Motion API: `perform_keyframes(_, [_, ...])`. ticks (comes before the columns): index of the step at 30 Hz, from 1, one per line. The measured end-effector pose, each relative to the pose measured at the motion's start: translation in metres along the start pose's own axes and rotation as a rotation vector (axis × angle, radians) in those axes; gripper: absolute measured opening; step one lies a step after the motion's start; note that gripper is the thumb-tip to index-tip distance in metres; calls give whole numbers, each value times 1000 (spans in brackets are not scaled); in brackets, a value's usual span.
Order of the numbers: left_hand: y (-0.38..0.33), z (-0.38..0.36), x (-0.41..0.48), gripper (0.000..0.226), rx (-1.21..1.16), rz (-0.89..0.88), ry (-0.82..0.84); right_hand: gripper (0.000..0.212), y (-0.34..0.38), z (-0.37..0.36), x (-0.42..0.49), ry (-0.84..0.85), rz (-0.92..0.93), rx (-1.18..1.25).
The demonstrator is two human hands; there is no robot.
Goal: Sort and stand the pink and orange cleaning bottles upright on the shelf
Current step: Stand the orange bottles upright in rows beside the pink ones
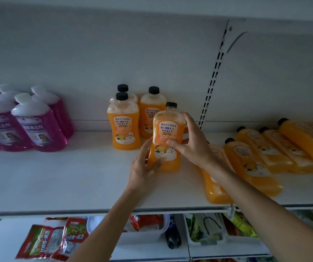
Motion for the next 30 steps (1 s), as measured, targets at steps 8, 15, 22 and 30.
perform_keyframes(8, [6, 6, 5, 63, 114, -65, -189, 82, 16, -14, 7, -28, 84, -57])
perform_keyframes(15, [5, 10, 2, 55, 139, -22, -239, 82, 22, -22, 20, 5, 60, -51])
perform_keyframes(22, [3, 8, 2, 47, 175, 9, -216, 85, 16, -32, 29, -6, 10, -28])
perform_keyframes(30, [2, 5, 3, 30, 365, -3, -157, 86, 21, -31, 36, -57, -14, -252])
Point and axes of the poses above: each hand's wrist, its own x-axis towards the middle knuckle, its own z-axis out of the back of the hand, y = z × x, the point moved 2 cm from there along x, towards the middle knuckle, and after that the axes turned 7 degrees about -x, right-handed, at the moved point
